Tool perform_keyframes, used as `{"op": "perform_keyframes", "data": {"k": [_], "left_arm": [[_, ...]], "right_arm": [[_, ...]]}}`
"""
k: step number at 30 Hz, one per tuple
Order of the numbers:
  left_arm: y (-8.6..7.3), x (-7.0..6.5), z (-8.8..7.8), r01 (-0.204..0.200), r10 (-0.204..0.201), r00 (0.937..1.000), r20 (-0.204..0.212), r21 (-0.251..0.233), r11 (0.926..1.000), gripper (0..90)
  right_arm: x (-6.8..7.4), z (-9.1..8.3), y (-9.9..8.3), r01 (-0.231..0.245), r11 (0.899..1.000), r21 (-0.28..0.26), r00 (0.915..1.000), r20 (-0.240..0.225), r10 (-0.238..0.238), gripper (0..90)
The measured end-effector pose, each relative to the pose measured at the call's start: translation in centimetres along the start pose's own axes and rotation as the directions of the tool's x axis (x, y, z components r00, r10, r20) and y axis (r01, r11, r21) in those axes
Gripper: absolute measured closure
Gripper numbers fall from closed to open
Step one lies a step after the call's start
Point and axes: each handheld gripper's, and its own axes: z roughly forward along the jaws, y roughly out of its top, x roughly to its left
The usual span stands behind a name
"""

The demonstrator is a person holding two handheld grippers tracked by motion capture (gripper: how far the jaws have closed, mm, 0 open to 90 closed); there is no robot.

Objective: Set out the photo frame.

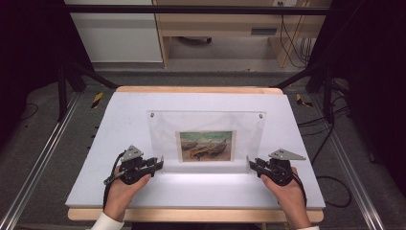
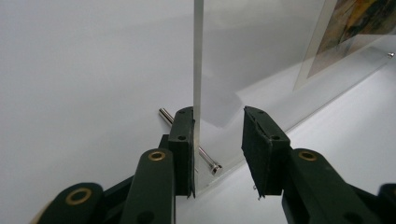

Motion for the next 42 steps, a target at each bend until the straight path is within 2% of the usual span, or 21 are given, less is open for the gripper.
{"op": "perform_keyframes", "data": {"k": [9, 29, 32, 35, 39, 42], "left_arm": [[-0.1, -0.1, 0.0, -0.014, 0.014, 0.9999, -0.002, 0.013, 0.9998, 63.1], [-0.1, -0.2, 0.1, -0.017, 0.017, 0.9998, -0.003, 0.013, 0.9998, 61.7], [-0.1, -0.3, 0.0, -0.006, 0.006, 1.0000, -0.008, -0.012, 0.9999, 59.1], [-0.1, -0.4, -0.2, -0.015, 0.014, 0.9985, -0.052, -0.027, 0.9995, 48.8], [-0.2, -0.2, -0.7, 0.000, -0.003, 0.9976, -0.069, -0.049, 0.9988, 32.9], [-0.2, 0.0, -1.1, 0.000, -0.005, 0.9970, -0.077, -0.065, 0.9979, 25.6]], "right_arm": [[0.1, -0.1, -0.2, 0.004, 1.000, 0.010, 1.0000, -0.002, -0.004, 68.3], [0.3, 0.0, -0.2, 0.010, 1.000, 0.008, 1.0000, 0.000, -0.010, 65.0], [0.4, 0.0, -0.2, 0.014, 1.000, 0.008, 0.9999, 0.003, -0.014, 58.3], [0.5, 0.1, -0.1, 0.023, 1.000, 0.000, 0.9996, 0.014, -0.023, 45.2], [0.4, 0.2, 0.0, 0.037, 0.999, -0.006, 0.9985, 0.039, -0.037, 28.0], [0.3, 0.0, 0.0, 0.045, 0.999, -0.009, 0.9979, 0.046, -0.044, 23.8]]}}
